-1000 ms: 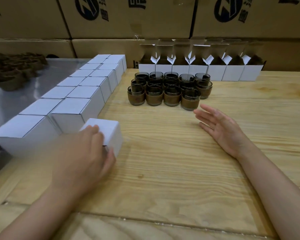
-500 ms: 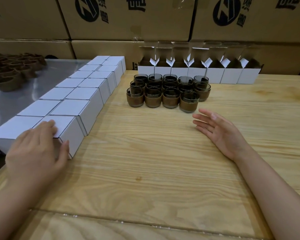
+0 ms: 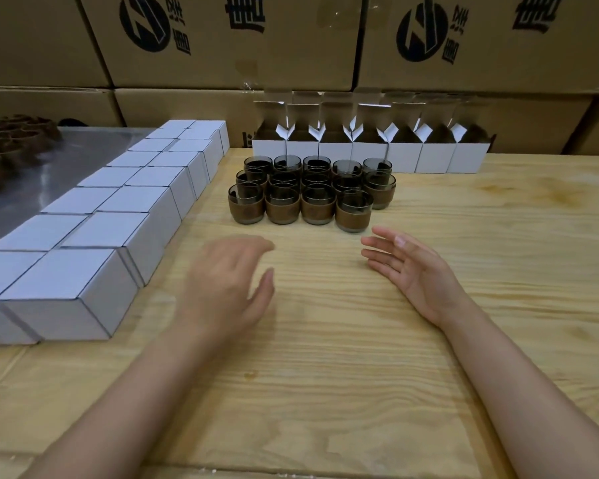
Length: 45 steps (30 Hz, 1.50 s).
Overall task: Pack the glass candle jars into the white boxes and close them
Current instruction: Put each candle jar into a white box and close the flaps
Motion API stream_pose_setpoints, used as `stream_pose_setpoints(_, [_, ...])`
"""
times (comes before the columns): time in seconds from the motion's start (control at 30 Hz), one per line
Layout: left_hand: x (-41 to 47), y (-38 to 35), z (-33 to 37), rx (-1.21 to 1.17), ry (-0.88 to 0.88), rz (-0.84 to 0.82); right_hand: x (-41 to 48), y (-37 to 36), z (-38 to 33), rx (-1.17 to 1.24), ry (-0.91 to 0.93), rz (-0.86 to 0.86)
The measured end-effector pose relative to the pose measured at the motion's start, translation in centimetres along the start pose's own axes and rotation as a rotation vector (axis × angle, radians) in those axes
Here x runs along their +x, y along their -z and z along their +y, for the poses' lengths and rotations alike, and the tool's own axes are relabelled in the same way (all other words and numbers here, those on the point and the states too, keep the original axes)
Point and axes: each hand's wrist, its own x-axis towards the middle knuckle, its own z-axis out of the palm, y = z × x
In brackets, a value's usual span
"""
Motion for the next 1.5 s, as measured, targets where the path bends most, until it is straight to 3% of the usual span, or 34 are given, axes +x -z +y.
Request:
stream_pose_setpoints(0.1, [3.0, -4.2, 4.4, -0.285, 0.303, -0.221, -0.1, 0.0, 0.0, 0.0, -0.009, 0.007])
stream_pose_setpoints(0.2, [4.7, -7.9, 6.0, -0.45, 0.576, -0.294, -0.1, 0.0, 0.1, 0.01, -0.015, 0.016])
stream_pose_setpoints(0.3, [4.7, -10.0, 5.7, -0.462, 0.641, -0.405, 0.0, 0.1, 0.2, 0.032, -0.022, 0.035])
stream_pose_setpoints(0.43, [4.7, -10.6, 5.0, -0.601, 0.745, -0.366, 0.0, 0.0, 0.3, 0.035, -0.011, 0.098])
stream_pose_setpoints(0.6, [4.8, -10.6, 5.4, -0.491, 0.667, -0.429, 2.2, 1.6, -1.5, 0.006, 0.157, 0.478])
stream_pose_setpoints(0.7, [4.7, -10.7, 5.3, -0.431, 0.593, -0.434, 7.2, 3.9, -4.0, -0.27, 0.105, 0.642])
stream_pose_setpoints(0.87, [4.6, -10.9, 5.4, -0.397, 0.53, -0.428, 17.3, 7.7, -6.0, -0.89, -0.092, 0.561])
stream_pose_setpoints(1.0, [4.2, -11.2, 5.2, -0.42, 0.52, -0.401, 23.2, 9.1, -6.7, -1.247, -0.117, 0.478])
stream_pose_setpoints(1.27, [4.0, -11.5, 5.5, -0.367, 0.535, -0.378, 28.6, 10.0, -6.6, -1.421, -0.199, 0.421])
stream_pose_setpoints(1.5, [4.2, -11.4, 5.5, -0.374, 0.515, -0.379, 28.1, 9.9, -5.4, -1.53, 0.046, 0.561])
